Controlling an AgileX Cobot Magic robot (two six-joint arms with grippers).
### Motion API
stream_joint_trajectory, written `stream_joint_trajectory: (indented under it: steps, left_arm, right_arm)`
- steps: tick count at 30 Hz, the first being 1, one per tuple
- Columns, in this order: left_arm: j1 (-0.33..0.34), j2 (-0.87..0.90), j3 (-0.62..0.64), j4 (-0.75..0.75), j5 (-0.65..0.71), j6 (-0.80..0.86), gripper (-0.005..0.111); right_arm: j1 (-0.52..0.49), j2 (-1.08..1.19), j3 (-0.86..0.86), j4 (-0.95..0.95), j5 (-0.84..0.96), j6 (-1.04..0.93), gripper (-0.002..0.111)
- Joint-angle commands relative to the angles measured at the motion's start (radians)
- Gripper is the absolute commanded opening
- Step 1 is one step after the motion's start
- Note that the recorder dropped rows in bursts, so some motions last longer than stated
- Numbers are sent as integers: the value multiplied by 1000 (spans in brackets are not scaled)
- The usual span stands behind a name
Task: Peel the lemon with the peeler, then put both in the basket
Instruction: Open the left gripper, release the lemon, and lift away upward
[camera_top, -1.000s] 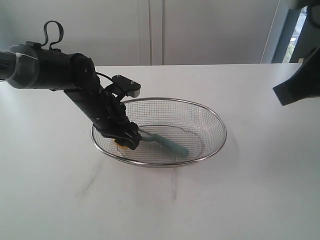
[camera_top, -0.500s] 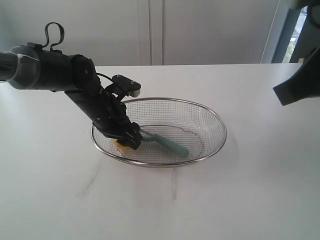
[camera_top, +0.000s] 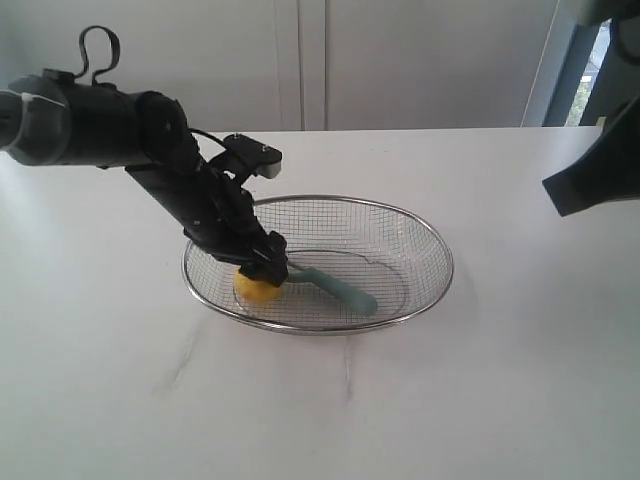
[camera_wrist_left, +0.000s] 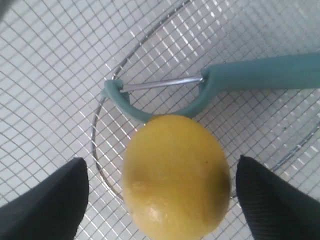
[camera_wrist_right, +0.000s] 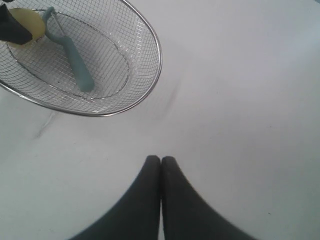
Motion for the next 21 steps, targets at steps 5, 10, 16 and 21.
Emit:
stream_joint_trajectory:
  steps: [5, 10, 16, 21]
  left_arm:
    - [-4, -162, -58, 1, 149, -10, 63]
    - [-2, -260, -56, 60, 198, -10, 3]
    - [-2, -367, -56, 64, 303, -10, 0]
    - [-2, -460, -56, 112, 431, -32, 0]
  right_arm:
    - [-7, -6, 19, -18, -34, 7, 0]
    - [-7, -6, 19, -22, -38, 7, 0]
    - [-7, -21, 19, -22, -29, 0, 0]
    - [-7, -51, 19, -22, -34, 0, 0]
